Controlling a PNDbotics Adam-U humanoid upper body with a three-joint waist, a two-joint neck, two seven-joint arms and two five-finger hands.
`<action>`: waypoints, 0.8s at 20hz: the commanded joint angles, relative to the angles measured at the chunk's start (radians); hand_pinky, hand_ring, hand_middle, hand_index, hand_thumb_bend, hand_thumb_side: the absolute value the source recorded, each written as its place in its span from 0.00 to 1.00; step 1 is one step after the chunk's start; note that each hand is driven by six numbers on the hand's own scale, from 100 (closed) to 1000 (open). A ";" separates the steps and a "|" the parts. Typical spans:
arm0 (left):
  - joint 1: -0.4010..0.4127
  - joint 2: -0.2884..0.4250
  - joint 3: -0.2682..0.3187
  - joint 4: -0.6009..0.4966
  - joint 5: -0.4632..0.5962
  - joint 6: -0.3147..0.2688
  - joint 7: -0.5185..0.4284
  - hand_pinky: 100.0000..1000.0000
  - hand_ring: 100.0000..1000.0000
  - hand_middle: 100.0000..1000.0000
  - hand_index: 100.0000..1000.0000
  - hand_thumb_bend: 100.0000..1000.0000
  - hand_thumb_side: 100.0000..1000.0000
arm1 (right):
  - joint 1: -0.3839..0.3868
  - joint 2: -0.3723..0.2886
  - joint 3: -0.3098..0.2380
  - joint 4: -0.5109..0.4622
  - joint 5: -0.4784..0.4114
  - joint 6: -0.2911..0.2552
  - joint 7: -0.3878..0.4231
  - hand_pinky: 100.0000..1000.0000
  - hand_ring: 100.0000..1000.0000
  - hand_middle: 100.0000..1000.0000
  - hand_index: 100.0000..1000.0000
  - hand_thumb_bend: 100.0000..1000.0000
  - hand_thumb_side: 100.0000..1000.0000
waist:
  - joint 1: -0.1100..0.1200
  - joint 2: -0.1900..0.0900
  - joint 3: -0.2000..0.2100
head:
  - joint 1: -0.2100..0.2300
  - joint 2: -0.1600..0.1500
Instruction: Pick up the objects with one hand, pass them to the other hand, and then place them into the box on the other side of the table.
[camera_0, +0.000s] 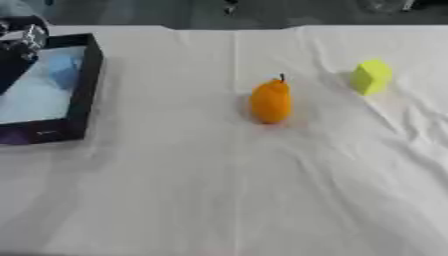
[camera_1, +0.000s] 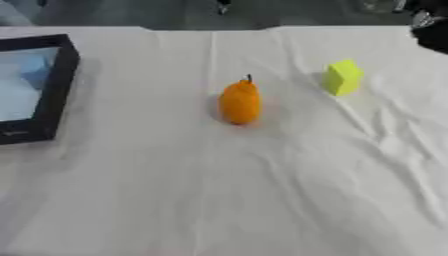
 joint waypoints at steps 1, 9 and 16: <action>-0.003 -0.031 0.000 -0.016 0.009 -0.067 -0.032 1.00 0.79 0.85 0.76 0.00 0.72 | -0.040 -0.077 0.026 0.076 -0.087 -0.001 0.072 0.87 0.91 0.88 0.83 0.12 0.35 | -0.004 -0.023 0.010 | -0.020 -0.007; 0.001 -0.191 -0.013 -0.016 -0.016 -0.151 -0.080 1.00 0.84 0.88 0.78 0.00 0.77 | -0.061 -0.156 0.055 0.175 -0.093 -0.001 0.279 0.90 0.94 0.90 0.86 0.25 0.28 | -0.020 -0.005 0.078 | -0.070 -0.038; -0.006 -0.269 -0.030 -0.016 -0.038 -0.198 -0.119 1.00 0.88 0.92 0.80 0.00 0.76 | -0.072 -0.153 0.043 0.216 -0.040 -0.001 0.356 0.91 0.94 0.91 0.87 0.29 0.14 | -0.029 0.012 0.135 | -0.125 -0.061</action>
